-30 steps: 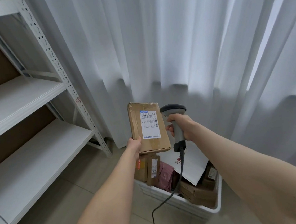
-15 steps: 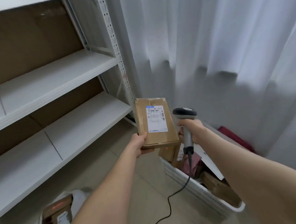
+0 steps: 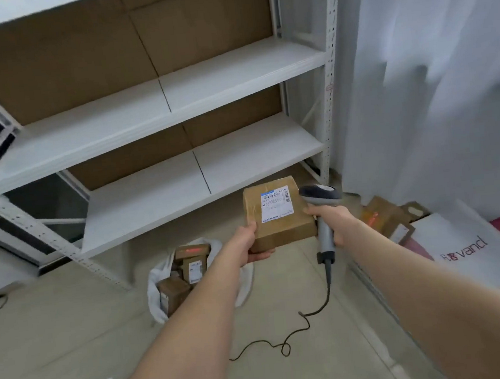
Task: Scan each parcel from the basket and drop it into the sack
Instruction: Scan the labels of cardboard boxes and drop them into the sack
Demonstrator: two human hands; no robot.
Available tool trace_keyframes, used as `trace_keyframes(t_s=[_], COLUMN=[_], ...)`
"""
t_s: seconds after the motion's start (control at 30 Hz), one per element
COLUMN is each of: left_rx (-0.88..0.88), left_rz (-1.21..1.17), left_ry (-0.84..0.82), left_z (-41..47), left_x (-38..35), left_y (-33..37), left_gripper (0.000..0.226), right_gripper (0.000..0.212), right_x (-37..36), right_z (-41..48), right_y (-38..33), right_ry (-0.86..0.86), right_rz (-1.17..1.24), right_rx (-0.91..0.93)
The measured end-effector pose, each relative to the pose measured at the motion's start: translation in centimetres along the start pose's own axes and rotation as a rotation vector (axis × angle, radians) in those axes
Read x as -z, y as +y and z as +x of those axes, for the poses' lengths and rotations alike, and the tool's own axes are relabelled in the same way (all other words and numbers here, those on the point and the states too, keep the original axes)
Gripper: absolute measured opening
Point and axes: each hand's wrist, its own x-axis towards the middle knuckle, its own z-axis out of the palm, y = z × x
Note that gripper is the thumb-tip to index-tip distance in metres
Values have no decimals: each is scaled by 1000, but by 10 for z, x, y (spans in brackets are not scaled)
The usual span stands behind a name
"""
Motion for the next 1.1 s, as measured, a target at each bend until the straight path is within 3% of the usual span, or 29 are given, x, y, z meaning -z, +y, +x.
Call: trace_keyframes(t_s=[0.13, 0.27, 0.4, 0.57, 0.63, 0.8, 1.1], left_rx=[34, 19, -7, -24, -15, 31, 62], left_rz=[-84, -168, -203, -54, 20, 171, 516], left_ry=[17, 69, 164, 319, 385, 421, 444], left_z=[4, 27, 74, 152, 187, 285, 442], left_x=[68, 144, 229, 332, 360, 388, 395], left_y=[-19, -27, -35, -44, -50, -80, -147], left_gripper=[32, 32, 33, 23, 16, 30, 35], right_gripper=[30, 39, 28, 9, 14, 17, 17], right_x=[-67, -148, -237, -331, -357, -397, -443], right_z=[2, 14, 35, 83, 110, 192, 357], right_y=[20, 40, 62, 91, 105, 143, 253], right_ry=[-14, -36, -46, -64, -73, -51, 88], right_rz=[-70, -99, -89, 10, 67, 127, 91], right_rx=[-21, -46, -85, -151, -183, -268, -416])
